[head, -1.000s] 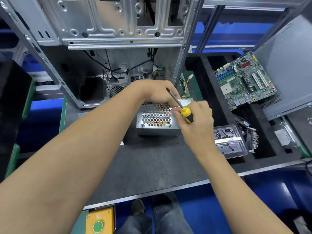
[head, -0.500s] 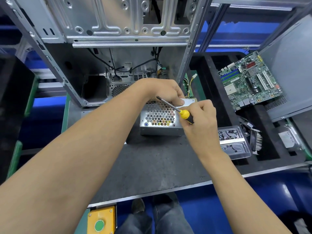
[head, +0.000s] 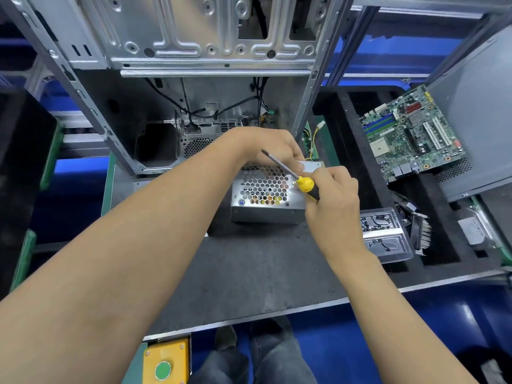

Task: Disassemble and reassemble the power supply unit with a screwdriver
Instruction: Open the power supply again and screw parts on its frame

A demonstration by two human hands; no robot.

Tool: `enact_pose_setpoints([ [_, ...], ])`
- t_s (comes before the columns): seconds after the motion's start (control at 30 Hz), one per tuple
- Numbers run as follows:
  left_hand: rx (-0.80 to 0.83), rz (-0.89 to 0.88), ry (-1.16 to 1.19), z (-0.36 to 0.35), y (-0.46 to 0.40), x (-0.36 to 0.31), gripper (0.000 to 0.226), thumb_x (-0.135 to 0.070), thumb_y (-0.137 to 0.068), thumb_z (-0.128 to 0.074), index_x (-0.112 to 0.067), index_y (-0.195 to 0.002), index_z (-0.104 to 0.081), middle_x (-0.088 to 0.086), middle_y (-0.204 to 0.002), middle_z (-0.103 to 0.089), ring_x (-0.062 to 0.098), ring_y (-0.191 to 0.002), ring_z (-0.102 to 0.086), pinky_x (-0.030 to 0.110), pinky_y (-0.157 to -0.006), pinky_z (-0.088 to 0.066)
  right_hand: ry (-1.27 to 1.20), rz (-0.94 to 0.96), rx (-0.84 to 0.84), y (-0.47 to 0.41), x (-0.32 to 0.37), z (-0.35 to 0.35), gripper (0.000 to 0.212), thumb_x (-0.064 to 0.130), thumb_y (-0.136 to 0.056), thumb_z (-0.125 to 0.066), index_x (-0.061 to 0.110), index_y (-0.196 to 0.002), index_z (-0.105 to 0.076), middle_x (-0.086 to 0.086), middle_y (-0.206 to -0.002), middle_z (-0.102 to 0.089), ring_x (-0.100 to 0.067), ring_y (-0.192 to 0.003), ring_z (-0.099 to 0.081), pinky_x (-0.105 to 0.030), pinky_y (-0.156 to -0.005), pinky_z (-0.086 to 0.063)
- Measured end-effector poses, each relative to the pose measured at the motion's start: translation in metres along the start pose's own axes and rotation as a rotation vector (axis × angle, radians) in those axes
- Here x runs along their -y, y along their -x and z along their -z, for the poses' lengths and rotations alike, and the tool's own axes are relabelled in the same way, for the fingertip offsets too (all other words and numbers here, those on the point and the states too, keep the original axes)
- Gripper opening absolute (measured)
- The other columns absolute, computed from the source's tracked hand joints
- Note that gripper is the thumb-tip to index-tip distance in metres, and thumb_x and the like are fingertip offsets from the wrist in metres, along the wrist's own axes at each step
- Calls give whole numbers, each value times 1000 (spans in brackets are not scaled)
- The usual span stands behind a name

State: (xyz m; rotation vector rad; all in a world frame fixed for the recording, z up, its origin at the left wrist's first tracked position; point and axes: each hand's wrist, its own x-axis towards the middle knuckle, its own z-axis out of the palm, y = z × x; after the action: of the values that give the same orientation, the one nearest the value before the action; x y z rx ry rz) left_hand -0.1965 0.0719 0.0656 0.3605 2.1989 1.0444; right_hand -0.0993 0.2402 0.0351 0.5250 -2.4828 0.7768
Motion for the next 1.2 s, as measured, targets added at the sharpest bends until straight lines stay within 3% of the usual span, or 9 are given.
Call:
enact_pose_setpoints([
  [0.13,5,6,12,-1,-2,3,18,-19,-96,-63,-22,-85,-76,-1,-71,-55,18,-68,-43,29,-61,-43,-65,-100,-5,-3,0,14,25,23,-89,-73,5,-80,-58,-9,-82,-56,-23,-73,-46,-33,-64,-35],
  [0.23,14,27,18,1,-3,5,17,-20,-97,-61,-11,-97,-76,-1,-79,-63,20,-76,-50,36,-71,-48,-149,-252,-61,-17,-1,41,35,47,-92,-56,17,-80,-43,6,-59,-49,-9,-57,-46,-27,-54,-30],
  [0.37,21,30,1,2,-3,5,22,-20,-98,-60,-3,-104,-72,6,-88,-64,21,-80,-51,38,-74,-49,-284,-299,107,-25,-20,77,8,34,-93,-38,35,-99,-43,2,-71,-55,-14,-61,-48,-32,-56,-36],
  [0.47,21,33,17,2,-4,4,21,-20,-98,-60,-4,-104,-73,5,-86,-64,21,-77,-52,36,-72,-49,-364,-231,31,-27,-30,93,16,28,-92,-61,38,-104,-57,16,-84,-60,-3,-68,-54,-11,-62,-41],
  [0.67,26,36,-14,3,-4,4,27,-21,-98,-59,5,-104,-66,6,-81,-52,21,-73,-41,31,-69,-43,-885,-427,-121,-33,-22,85,20,42,-78,-80,23,-82,-75,11,-68,-64,-12,-56,-43,-25,-55,-35],
  [0.77,26,49,4,3,-4,4,25,-21,-97,-60,0,-105,-70,2,-79,-56,17,-69,-44,27,-62,-44,-825,-440,-145,-40,-11,75,29,51,-90,-64,24,-83,-71,0,-74,-68,-19,-59,-56,-28,-56,-46],
  [0.87,35,50,33,2,-3,5,26,-21,-97,-61,3,-105,-68,5,-83,-57,20,-75,-45,31,-69,-46,-795,-414,-117,-44,-4,66,25,40,-98,-56,18,-91,-65,0,-84,-73,-20,-74,-70,-32,-66,-58],
  [1.03,46,30,62,2,-3,7,24,-18,-98,-62,3,-104,-70,3,-85,-63,20,-79,-50,35,-76,-45,-658,-326,-55,-42,-2,57,19,37,-98,-55,21,-93,-64,8,-82,-71,-20,-79,-71,-43,-78,-59],
  [1.2,36,32,76,3,-3,8,13,-18,-97,-63,-18,-95,-77,-15,-77,-73,10,-78,-62,29,-76,-51,-596,-276,-31,-39,-3,51,27,37,-98,-55,12,-95,-64,8,-83,-71,-22,-78,-69,-48,-77,-58],
])
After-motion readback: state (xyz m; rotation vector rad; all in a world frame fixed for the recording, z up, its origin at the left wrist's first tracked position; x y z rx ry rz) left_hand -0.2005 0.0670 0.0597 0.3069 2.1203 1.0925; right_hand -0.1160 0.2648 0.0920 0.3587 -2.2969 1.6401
